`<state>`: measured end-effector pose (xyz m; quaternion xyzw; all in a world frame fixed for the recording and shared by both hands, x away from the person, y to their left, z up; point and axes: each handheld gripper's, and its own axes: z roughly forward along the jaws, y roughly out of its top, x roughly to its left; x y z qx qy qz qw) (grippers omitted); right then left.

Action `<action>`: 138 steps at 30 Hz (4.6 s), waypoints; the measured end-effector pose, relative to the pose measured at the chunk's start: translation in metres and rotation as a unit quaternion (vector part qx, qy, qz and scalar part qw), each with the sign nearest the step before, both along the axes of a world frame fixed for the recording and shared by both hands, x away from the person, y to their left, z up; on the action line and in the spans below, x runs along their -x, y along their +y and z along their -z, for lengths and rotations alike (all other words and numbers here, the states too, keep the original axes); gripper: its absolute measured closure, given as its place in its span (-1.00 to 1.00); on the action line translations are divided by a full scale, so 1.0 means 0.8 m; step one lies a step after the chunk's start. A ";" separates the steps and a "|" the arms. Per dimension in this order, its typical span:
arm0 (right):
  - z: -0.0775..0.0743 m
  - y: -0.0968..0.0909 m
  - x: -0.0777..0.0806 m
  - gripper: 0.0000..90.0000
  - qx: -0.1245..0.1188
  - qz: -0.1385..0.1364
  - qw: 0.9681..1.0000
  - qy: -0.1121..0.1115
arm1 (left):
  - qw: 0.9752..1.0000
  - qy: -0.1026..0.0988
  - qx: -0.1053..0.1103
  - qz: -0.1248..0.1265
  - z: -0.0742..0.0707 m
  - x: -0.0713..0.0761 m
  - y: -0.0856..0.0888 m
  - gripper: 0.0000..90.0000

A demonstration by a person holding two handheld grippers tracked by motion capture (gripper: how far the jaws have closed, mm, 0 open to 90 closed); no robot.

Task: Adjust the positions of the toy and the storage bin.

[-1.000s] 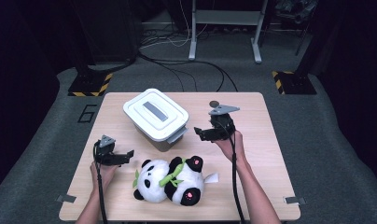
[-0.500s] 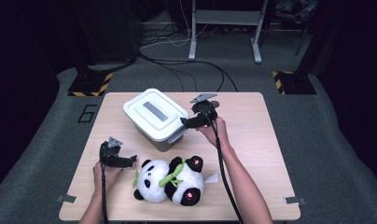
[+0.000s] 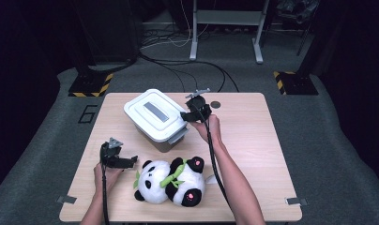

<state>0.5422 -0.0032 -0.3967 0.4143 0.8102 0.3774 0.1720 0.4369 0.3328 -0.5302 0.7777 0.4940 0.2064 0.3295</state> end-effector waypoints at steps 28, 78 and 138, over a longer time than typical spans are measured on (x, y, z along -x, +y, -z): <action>-0.007 -0.021 -0.013 0.36 0.059 -0.028 0.997 -0.037 | 1.000 0.001 -0.001 0.000 0.000 0.000 0.000 -1.00; -0.014 0.007 0.002 0.49 0.058 -0.154 0.986 -0.003 | 1.000 -0.001 0.000 -0.001 0.000 0.000 0.000 -1.00; -0.020 -0.018 0.013 0.49 0.060 -0.163 0.985 0.023 | 1.000 -0.003 -0.001 0.000 0.000 -0.001 -0.001 -1.00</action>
